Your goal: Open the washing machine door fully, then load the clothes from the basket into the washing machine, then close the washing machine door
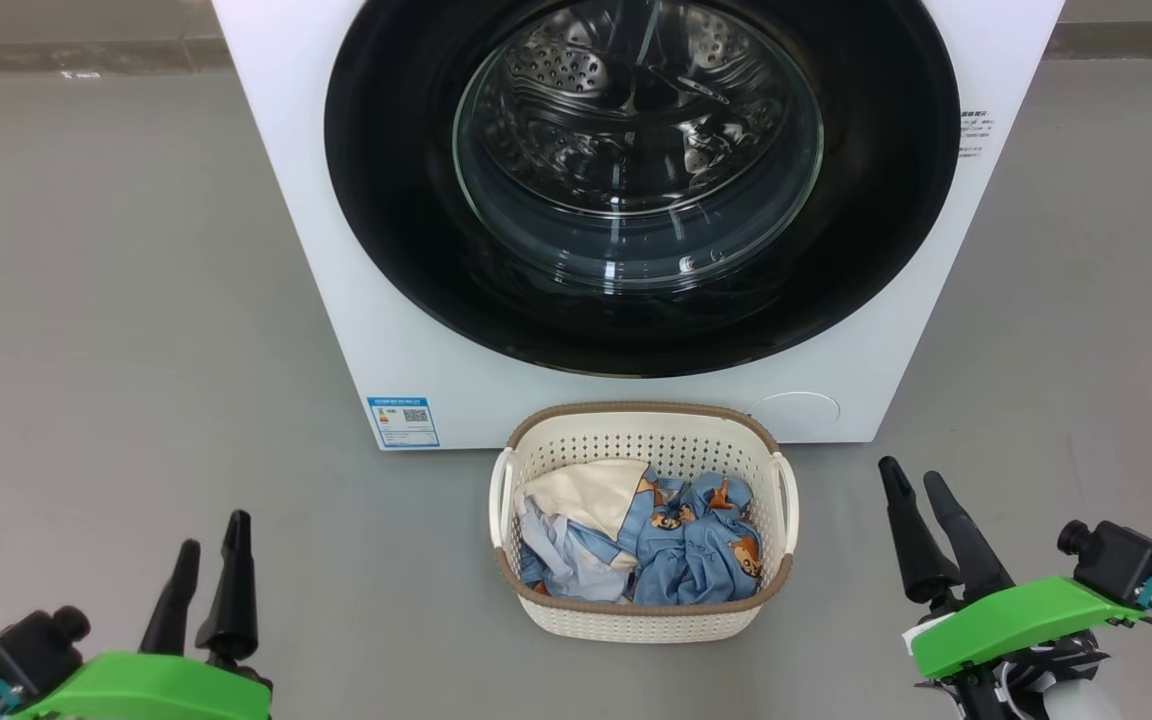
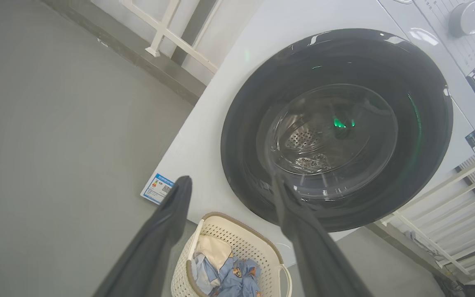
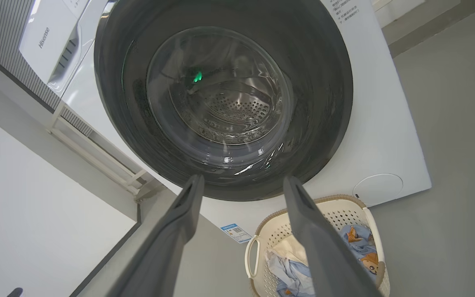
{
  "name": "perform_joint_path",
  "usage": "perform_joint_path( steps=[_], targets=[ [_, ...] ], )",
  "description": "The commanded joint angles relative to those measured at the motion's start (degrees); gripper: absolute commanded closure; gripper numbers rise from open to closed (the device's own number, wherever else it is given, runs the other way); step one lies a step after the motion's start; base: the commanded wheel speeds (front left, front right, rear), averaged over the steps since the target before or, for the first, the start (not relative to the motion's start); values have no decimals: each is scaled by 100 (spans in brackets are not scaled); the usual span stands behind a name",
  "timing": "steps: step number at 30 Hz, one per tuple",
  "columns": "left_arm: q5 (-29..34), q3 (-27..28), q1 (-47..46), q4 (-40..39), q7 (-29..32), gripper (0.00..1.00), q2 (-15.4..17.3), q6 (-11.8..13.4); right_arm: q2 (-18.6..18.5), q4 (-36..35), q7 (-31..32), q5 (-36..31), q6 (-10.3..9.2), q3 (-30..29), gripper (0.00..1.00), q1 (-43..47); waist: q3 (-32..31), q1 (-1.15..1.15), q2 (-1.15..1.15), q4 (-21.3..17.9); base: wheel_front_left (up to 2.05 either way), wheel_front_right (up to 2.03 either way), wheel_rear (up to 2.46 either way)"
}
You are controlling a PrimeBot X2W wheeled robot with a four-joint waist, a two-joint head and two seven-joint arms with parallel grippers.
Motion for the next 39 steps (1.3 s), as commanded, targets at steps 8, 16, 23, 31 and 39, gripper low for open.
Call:
perform_joint_path(
  steps=[8, 16, 23, 31, 39],
  targets=[
    [650, 163, -292, -60, -184, 0, 103, -37, -44, -122, -199, -670, 6, 195, 0, -362, -16, 0, 0, 0, 0, 0, 0],
    [1090, 241, -307, -43, -319, 0, 82, -42, -76, -157, -333, -1231, 7, 299, 0, -416, -28, 0, 0, 9, 0, 0, 0],
    [1597, 271, -306, -61, -436, 0, 80, -43, -93, -119, -449, -1730, 7, 372, 0, -463, -27, 0, 0, 13, 0, 0, 0],
    [2080, 241, -334, -11, -571, 0, 96, -48, -107, -68, -582, -2288, 8, 381, 0, -527, -34, 0, 0, 3, 0, 0, 0],
    [2542, 210, -359, -9, -705, 0, 136, -53, -126, -44, -714, -2836, 8, 401, 0, -575, -52, 0, 0, 6, 0, 0, 0]
  ],
)
